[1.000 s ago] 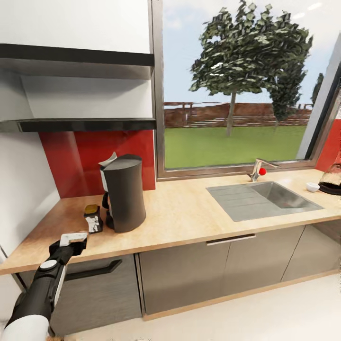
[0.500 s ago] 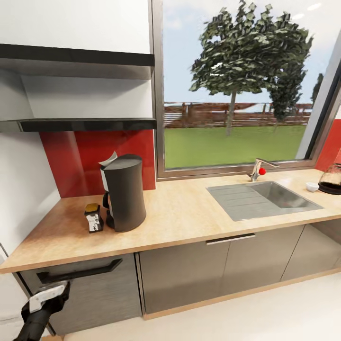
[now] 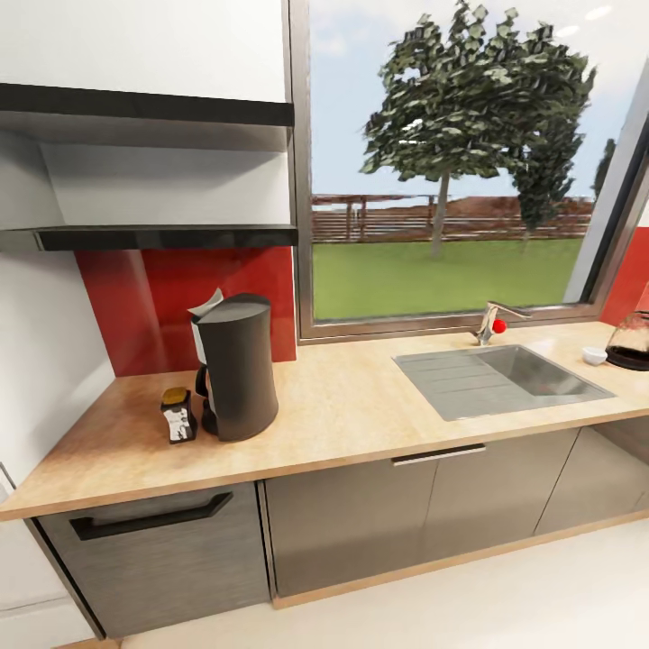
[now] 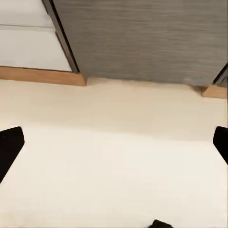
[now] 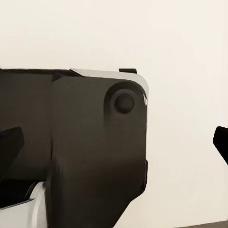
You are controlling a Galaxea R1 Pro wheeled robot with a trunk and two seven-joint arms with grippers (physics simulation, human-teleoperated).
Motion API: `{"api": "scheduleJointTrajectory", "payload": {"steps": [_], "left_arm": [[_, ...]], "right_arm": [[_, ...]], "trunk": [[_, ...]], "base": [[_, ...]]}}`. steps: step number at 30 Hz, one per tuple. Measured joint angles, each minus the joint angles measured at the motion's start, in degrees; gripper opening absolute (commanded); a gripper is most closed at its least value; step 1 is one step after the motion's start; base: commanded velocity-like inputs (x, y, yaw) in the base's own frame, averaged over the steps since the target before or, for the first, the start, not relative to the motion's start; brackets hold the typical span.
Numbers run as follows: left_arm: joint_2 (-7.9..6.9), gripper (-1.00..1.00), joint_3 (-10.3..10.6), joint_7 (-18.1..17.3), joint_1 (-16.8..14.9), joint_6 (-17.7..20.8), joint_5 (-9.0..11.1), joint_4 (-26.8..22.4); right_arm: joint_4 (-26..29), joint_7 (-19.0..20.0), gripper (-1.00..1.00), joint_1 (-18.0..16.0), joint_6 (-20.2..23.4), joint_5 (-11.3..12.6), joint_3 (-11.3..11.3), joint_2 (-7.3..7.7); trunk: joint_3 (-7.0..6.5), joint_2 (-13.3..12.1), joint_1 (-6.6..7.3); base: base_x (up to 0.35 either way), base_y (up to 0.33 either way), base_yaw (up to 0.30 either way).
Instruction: Set up a coffee station on the kitchen countertop: keep the coffee maker on the countertop, move the bottle of coffee from the kitchen shelf to the counter next to the coffee maker, place a paper coffee filter on top of the coffee maker, put the saucer next to the coffee maker with the coffee cup on the saucer, and place the electric kettle next to the coffee maker.
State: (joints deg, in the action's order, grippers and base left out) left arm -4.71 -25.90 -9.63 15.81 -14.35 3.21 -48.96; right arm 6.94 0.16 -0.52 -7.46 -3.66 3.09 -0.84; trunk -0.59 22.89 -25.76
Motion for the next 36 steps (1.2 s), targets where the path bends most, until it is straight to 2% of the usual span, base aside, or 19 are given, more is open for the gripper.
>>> {"api": "scheduleJointTrajectory", "payload": {"steps": [1,3,4,6,9,13,14,15,21,36], "left_arm": [[0.19,1.0,0.2,0.1,0.1,0.3,-2.3,4.7],[0.32,1.0,0.2,0.4,-0.1,0.5,-6.3,10.8],[0.34,1.0,0.2,0.4,-0.1,0.7,-7.8,13.0],[0.35,1.0,0.3,0.5,-0.2,1.0,-8.9,17.1],[0.67,1.0,0.4,0.6,-0.5,1.1,-9.5,21.7],[0.73,1.0,0.4,0.7,-0.8,1.1,-9.4,22.3],[0.36,1.0,0.4,2.5,-1.6,3.5,-9.5,25.0],[0.34,1.0,0.4,3.4,-1.8,4.4,-9.5,25.6],[0.36,1.0,0.5,5.7,-2.0,5.9,-9.5,26.9],[0.44,1.0,0.5,5.9,-2.1,5.8,-9.7,27.1]], "right_arm": [[0.1,0.0,1.0,0.0,0.0,0.0,0.0,-0.11],[0.1,0.0,1.0,0.0,0.0,0.0,0.1,-0.17],[0.1,0.0,1.0,0.0,0.0,0.0,0.1,-0.18],[0.1,0.0,1.0,0.0,0.0,0.1,0.1,-0.19],[0.2,0.0,1.0,0.0,0.1,0.3,0.5,0.08],[0.2,-0.1,1.0,0.0,0.1,0.3,0.6,0.08],[0.1,-0.3,1.0,0.0,0.1,0.3,0.6,0.0],[0.1,-0.3,1.0,0.0,0.1,0.3,0.6,0.01],[0.1,-0.3,1.0,0.0,0.1,0.3,0.7,-0.01],[0.2,-0.3,1.0,0.0,0.1,0.3,0.7,0.06]], "trunk": [[0.01,0.0,0.0],[0.0,0.0,0.0],[0.0,0.0,0.0],[0.0,0.0,0.0],[-0.02,0.0,0.0],[-0.08,0.0,0.0],[-0.08,0.0,0.0],[-0.08,0.0,0.0],[-0.08,0.0,0.0],[-0.08,0.0,0.0]], "base": [[0.0,0.0,0.0],[0.0,0.0,0.0],[0.0,0.0,0.0],[0.0,0.0,0.0],[0.0,0.0,-0.053],[0.0,0.0,-0.097],[0.0,0.0,-0.201],[0.0,0.0,-0.215],[0.0,0.0,-0.252],[0.0,0.0,-0.267]]}}
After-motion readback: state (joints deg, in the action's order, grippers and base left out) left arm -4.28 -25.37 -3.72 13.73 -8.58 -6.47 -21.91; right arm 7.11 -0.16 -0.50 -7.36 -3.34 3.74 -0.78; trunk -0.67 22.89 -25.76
